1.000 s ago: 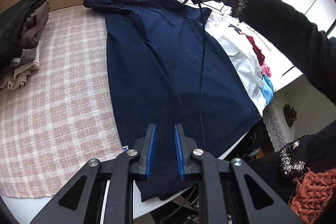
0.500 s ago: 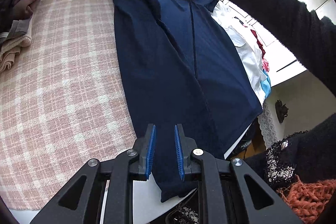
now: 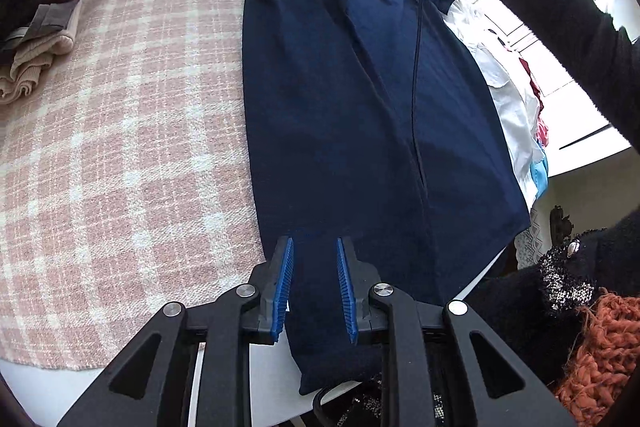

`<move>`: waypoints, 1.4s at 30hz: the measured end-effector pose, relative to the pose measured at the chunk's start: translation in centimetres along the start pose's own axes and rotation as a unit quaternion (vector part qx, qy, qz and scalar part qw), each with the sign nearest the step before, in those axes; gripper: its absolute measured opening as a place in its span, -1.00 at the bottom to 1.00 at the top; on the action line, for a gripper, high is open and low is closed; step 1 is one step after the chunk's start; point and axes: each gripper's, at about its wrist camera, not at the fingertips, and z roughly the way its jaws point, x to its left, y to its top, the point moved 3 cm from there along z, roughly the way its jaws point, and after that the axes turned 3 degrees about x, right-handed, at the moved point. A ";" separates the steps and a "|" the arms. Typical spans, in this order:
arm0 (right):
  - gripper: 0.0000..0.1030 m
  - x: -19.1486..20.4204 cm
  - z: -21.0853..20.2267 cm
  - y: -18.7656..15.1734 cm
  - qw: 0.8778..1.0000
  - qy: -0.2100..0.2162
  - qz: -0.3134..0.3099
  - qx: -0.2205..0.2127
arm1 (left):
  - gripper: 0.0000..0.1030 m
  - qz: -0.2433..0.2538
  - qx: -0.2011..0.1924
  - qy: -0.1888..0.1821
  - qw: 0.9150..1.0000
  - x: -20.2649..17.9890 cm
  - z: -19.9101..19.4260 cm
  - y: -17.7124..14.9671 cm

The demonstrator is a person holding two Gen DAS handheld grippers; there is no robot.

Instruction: Fold clothes

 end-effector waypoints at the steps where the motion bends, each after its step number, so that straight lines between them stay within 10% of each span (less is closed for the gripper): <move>1: 0.22 1.0 0.6 0.5 1.000 -0.003 -0.030 0.004 | -0.61 -0.007 -0.001 0.005 1.000 -0.1 0.1 -0.1; 4: 0.20 2.8 2.9 0.9 0.995 -0.028 -0.092 0.026 | -0.61 -0.029 -0.004 0.022 0.999 -0.5 0.4 -0.5; 7: -0.87 1.3 4.2 0.7 0.997 0.022 -0.055 0.046 | -0.53 -0.059 -0.010 0.046 0.997 -0.4 0.3 -1.4; 13: -0.87 -5.1 3.0 0.0 0.994 0.077 0.066 0.032 | -0.38 -0.142 -0.009 0.087 0.986 1.6 0.4 -4.9; 21: -0.87 -6.5 2.7 -0.6 0.995 0.068 0.068 0.028 | -0.48 -0.155 -0.016 0.066 0.986 -0.4 1.1 -6.6; 24: -0.87 -6.6 3.1 -0.8 0.995 0.068 0.070 0.031 | -0.97 -0.165 -0.016 0.058 0.985 -0.6 1.3 -7.2; 39: -0.86 -7.4 4.1 -1.1 0.997 0.030 0.068 0.037 | -0.98 -0.171 -0.029 0.088 0.981 0.0 -0.7 -9.2; 42: -0.52 -8.1 2.5 -1.9 0.995 0.041 0.085 0.038 | -0.82 -0.186 -0.024 0.094 0.978 0.8 -1.2 -9.0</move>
